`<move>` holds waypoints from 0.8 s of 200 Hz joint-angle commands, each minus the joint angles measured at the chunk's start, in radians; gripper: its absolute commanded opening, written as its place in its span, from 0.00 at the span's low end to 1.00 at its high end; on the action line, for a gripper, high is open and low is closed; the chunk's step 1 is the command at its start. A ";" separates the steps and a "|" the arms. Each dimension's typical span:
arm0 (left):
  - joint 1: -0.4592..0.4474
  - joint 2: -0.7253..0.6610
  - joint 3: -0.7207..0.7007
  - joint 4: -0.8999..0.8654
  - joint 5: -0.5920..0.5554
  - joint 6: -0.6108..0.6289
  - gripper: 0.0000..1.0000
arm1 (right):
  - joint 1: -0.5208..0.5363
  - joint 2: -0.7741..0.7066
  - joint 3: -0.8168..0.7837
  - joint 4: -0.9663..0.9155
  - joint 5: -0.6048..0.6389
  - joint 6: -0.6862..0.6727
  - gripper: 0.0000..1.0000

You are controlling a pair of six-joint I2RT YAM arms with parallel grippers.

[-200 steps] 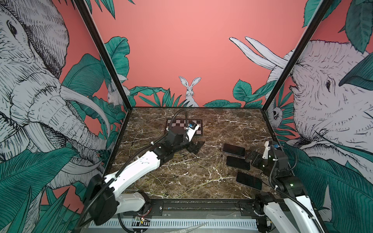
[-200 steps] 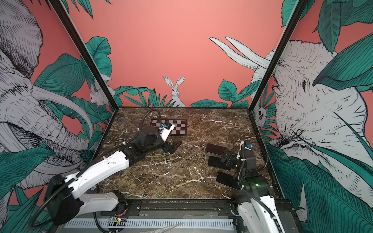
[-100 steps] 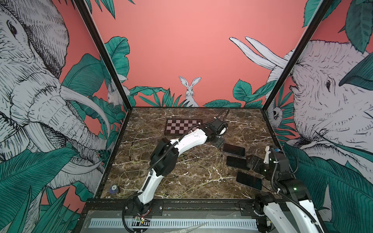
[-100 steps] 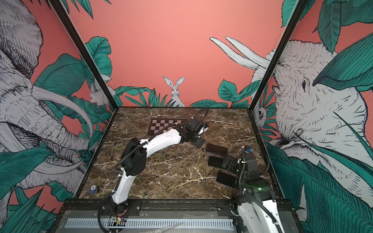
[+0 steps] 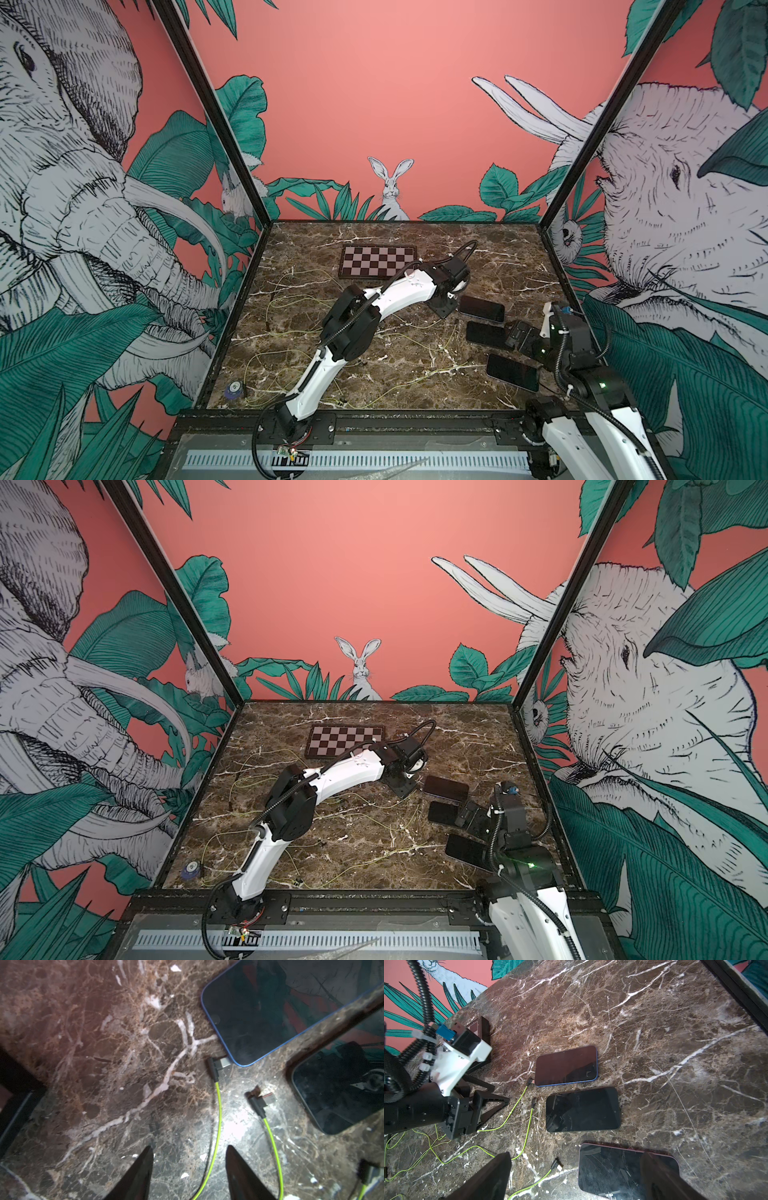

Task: Plug wired earphones into phones
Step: Pick up the wired earphone from the center of the board.

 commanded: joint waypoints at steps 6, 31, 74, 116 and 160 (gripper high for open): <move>-0.025 0.022 0.028 -0.038 0.036 0.004 0.55 | -0.002 0.025 -0.011 0.042 -0.017 0.011 0.99; -0.026 0.047 0.052 -0.054 0.036 0.000 0.55 | -0.001 0.037 -0.010 0.042 -0.012 0.011 0.99; -0.027 0.076 0.076 -0.074 0.036 0.000 0.52 | -0.002 0.035 -0.018 0.048 -0.026 0.003 0.99; -0.028 0.103 0.083 -0.078 0.039 -0.006 0.51 | -0.001 0.037 -0.016 0.047 -0.003 -0.003 0.99; -0.028 0.142 0.121 -0.109 0.041 -0.002 0.41 | -0.003 0.037 -0.006 0.050 0.006 -0.011 0.99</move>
